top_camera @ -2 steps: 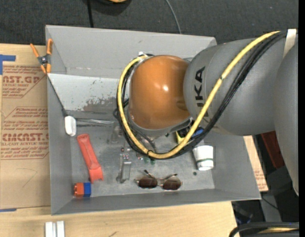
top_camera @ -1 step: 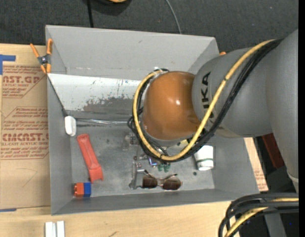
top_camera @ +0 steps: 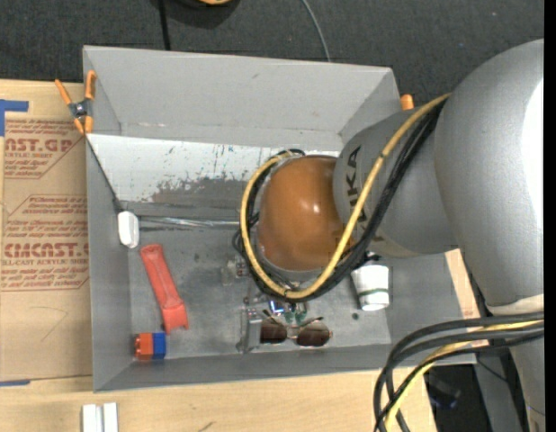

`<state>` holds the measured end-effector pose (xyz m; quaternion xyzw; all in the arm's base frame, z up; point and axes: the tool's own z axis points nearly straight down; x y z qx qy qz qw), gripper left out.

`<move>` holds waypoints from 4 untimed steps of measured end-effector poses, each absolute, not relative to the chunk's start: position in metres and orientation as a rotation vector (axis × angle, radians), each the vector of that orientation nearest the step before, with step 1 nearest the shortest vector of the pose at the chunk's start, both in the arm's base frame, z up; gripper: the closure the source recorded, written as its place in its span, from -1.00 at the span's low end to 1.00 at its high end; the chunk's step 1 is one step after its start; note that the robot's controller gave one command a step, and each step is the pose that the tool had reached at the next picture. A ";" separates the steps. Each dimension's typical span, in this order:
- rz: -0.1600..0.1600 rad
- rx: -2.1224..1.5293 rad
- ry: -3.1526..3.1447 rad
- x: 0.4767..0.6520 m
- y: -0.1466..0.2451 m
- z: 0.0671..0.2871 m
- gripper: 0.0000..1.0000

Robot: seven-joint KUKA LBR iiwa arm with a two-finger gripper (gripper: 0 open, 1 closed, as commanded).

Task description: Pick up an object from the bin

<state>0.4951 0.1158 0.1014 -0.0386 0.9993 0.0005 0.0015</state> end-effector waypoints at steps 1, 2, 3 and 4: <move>0.007 -0.313 3.128 0.510 0.080 0.084 -1.00; 0.001 -0.290 3.125 0.513 0.047 0.083 -1.00; 0.009 -0.448 3.112 0.491 0.037 0.070 1.00; 0.009 -0.447 3.112 0.491 0.037 0.070 1.00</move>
Offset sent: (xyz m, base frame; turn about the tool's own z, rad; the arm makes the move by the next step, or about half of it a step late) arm 0.0015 -0.0457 -0.0211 0.0039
